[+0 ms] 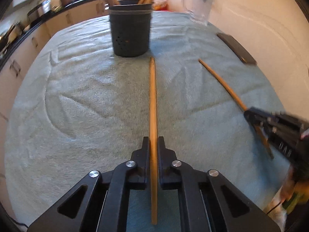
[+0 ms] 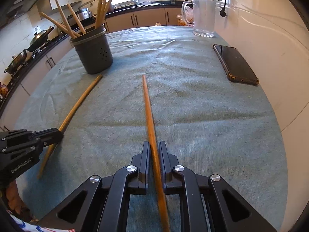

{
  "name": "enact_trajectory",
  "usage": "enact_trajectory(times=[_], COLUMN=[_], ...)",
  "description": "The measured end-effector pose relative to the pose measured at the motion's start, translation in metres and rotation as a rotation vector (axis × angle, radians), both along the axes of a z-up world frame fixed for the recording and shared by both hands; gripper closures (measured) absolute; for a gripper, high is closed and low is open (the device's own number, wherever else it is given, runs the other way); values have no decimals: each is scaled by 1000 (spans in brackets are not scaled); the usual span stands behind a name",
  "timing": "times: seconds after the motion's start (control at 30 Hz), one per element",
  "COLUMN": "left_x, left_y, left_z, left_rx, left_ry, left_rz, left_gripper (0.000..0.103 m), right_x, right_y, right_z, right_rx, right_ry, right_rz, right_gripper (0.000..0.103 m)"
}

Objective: Organize utensils

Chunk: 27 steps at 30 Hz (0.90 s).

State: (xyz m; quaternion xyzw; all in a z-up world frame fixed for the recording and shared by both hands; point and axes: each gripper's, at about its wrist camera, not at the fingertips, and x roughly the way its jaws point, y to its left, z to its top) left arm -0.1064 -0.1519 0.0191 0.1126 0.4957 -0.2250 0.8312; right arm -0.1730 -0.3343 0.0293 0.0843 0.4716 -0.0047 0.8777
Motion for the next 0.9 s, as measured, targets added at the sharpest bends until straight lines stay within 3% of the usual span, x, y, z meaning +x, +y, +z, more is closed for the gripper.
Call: enact_trajectory(times=[0.17, 0.4, 0.6, 0.8, 0.9], left_x=[-10, 0, -4, -5, -6], left_y=[12, 26, 20, 16, 13], left_z=[1, 0, 0, -1, -1], left_rx=[0, -123, -127, -171, -195], left_ry=[26, 142, 138, 197, 211], left_rz=[-60, 38, 60, 68, 57], left_gripper=[96, 96, 96, 96, 89], right_x=[-13, -17, -18, -18, -19], right_y=[-1, -2, -3, -4, -3], right_z=[-2, -2, -2, -2, -2], right_rx=[18, 36, 45, 58, 59], right_ry=[22, 31, 25, 29, 28], right_rz=[29, 13, 4, 9, 14], right_gripper=[93, 93, 93, 93, 93])
